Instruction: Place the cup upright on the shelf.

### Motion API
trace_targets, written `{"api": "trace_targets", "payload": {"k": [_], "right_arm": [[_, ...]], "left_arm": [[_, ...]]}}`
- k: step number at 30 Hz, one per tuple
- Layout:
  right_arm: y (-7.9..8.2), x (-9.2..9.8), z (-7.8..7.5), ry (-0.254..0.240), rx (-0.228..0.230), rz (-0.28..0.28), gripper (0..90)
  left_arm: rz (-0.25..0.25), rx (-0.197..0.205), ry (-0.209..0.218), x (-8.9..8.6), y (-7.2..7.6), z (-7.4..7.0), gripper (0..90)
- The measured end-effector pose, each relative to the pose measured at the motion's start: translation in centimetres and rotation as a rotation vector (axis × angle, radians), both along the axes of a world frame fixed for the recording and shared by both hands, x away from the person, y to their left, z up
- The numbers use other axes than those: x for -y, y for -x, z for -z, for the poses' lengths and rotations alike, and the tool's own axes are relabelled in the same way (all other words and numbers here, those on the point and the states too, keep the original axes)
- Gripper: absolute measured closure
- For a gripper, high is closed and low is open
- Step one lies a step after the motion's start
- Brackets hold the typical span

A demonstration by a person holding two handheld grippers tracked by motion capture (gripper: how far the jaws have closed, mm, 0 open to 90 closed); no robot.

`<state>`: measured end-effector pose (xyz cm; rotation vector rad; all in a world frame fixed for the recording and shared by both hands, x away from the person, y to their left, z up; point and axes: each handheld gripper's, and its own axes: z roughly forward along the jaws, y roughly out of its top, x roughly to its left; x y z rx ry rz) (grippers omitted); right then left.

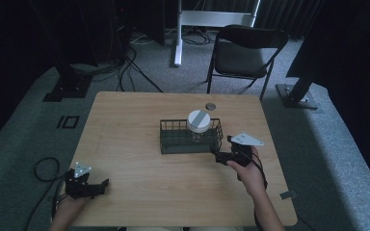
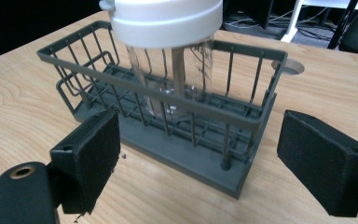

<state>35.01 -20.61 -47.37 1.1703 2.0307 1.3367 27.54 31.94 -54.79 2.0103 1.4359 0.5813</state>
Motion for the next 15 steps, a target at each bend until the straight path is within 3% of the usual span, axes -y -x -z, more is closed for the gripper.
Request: {"api": "trace_targets", "payload": {"k": [15], "right_arm": [[1.3,0.6,2.6,-0.001,-0.025,-0.003,12.8]], "left_arm": [[0.0,0.0,0.0,0.0,0.0,0.0,0.6]]}}
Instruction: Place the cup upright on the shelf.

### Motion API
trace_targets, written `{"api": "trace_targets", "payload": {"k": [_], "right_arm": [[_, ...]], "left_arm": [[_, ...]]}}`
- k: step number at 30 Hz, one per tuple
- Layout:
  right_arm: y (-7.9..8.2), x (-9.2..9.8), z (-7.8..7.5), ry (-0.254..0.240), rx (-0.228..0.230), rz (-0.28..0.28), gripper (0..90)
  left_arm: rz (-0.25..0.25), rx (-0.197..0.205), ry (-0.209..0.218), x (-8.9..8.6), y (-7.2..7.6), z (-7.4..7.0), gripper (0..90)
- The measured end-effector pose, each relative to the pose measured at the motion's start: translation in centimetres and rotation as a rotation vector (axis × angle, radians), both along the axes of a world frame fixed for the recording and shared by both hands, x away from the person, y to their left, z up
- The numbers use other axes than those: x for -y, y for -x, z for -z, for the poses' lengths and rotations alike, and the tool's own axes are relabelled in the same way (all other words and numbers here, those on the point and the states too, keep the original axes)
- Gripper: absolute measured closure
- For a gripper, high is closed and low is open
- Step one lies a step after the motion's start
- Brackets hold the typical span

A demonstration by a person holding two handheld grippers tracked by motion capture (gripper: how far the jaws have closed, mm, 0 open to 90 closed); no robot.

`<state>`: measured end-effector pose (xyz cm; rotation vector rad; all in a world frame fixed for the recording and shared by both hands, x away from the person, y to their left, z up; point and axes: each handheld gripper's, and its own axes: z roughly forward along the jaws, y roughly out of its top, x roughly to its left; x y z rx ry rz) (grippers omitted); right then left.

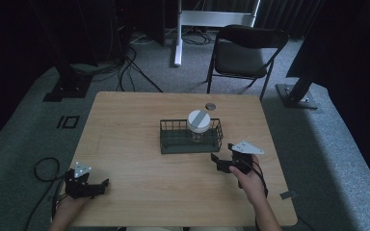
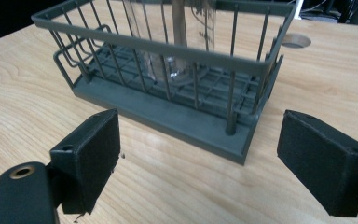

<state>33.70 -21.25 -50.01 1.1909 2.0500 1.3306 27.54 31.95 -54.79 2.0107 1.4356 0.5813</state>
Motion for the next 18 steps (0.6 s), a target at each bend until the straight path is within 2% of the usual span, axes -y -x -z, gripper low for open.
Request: {"api": "trace_targets", "payload": {"k": [10,18], "right_arm": [[0.5,0.6,1.6,0.02,-0.023,0.011,13.0],[0.9,1.3,3.1,0.073,-0.056,0.019,13.0]], "left_arm": [[0.0,0.0,0.0,0.0,0.0,0.0,0.6],[0.0,0.0,0.0,0.0,0.0,0.0,0.6]]}}
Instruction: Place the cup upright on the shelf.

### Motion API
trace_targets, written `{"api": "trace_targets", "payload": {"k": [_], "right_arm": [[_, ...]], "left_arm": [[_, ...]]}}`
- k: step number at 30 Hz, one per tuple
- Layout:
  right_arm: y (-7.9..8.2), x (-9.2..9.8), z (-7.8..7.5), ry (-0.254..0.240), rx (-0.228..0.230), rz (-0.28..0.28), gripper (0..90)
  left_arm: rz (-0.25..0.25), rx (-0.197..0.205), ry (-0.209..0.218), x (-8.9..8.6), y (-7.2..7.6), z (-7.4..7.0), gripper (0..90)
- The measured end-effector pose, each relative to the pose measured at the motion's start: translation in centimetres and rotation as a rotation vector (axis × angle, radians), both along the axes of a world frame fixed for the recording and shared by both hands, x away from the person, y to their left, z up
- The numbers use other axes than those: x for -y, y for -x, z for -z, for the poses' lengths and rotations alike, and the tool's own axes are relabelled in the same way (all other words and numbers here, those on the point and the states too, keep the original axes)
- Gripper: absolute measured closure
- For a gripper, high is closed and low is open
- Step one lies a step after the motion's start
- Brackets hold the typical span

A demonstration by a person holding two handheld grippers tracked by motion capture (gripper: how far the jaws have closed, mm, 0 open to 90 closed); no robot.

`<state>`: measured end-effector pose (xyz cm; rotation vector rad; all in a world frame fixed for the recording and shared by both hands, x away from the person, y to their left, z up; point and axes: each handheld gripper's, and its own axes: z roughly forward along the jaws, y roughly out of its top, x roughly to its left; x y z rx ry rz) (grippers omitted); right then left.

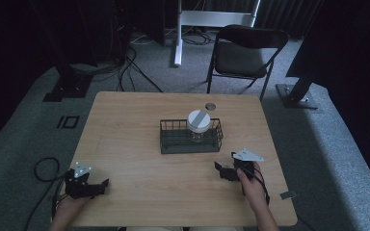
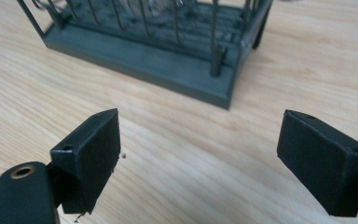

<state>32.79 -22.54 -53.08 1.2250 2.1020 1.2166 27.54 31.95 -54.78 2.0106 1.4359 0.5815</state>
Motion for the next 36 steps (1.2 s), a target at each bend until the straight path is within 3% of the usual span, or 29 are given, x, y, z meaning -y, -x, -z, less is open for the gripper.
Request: {"api": "trace_targets", "payload": {"k": [7,23,28,29,33,36], "right_arm": [[0.3,1.0,1.1,0.057,-0.022,0.019,13.0],[0.3,2.4,1.6,0.097,-0.046,0.083,13.0],[0.2,2.8,1.7,0.113,-0.07,0.114,13.0],[0.1,2.9,1.8,0.129,-0.087,0.14,13.0],[0.0,3.1,2.0,0.163,-0.125,0.156,12.4],[0.0,3.2,2.0,0.15,-0.147,0.169,12.4]], "left_arm": [[0.0,0.0,0.0,0.0,0.0,0.0,0.6],[0.001,-0.001,-0.002,0.0,0.0,0.0,0.6],[0.001,-0.001,-0.002,0.0,0.0,0.0,0.6],[0.001,-0.001,-0.002,0.0,0.0,0.0,0.6],[0.001,-0.001,-0.002,0.0,0.0,0.0,0.6],[0.001,-0.001,-0.002,0.0,0.0,0.0,0.6]]}}
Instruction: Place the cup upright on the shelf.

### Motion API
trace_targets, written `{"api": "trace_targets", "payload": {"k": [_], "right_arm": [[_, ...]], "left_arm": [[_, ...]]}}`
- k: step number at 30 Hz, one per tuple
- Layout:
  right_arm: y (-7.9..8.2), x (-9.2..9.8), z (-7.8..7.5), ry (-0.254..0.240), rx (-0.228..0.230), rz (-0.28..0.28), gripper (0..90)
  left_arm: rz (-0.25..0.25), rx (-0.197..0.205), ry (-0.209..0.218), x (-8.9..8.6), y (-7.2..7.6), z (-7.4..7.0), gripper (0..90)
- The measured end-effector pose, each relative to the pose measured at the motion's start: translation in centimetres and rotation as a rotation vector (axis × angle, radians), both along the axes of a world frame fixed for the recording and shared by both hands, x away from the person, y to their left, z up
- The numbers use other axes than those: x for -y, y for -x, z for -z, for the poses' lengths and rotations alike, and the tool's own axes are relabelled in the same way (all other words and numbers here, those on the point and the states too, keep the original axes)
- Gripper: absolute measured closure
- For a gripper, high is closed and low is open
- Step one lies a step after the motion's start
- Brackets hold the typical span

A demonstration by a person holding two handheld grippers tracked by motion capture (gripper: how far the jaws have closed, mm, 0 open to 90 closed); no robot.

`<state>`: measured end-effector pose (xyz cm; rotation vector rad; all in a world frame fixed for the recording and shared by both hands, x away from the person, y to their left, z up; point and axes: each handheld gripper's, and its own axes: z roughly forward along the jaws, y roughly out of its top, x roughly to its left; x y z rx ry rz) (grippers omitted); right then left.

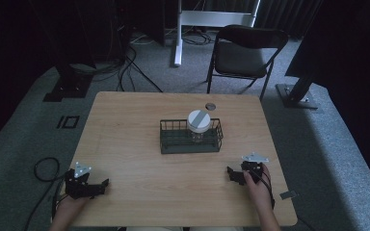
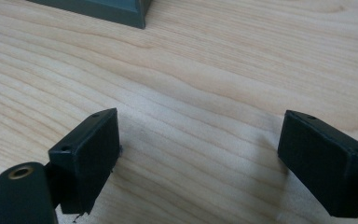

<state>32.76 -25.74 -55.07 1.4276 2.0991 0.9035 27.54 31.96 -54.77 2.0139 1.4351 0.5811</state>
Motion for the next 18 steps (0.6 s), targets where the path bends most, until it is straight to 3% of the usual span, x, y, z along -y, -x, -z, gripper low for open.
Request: {"api": "trace_targets", "payload": {"k": [18], "right_arm": [[-0.03,0.05,0.03,-0.005,-0.003,-0.001,12.1]], "left_arm": [[0.0,0.0,0.0,0.0,0.01,0.01,0.6]]}}
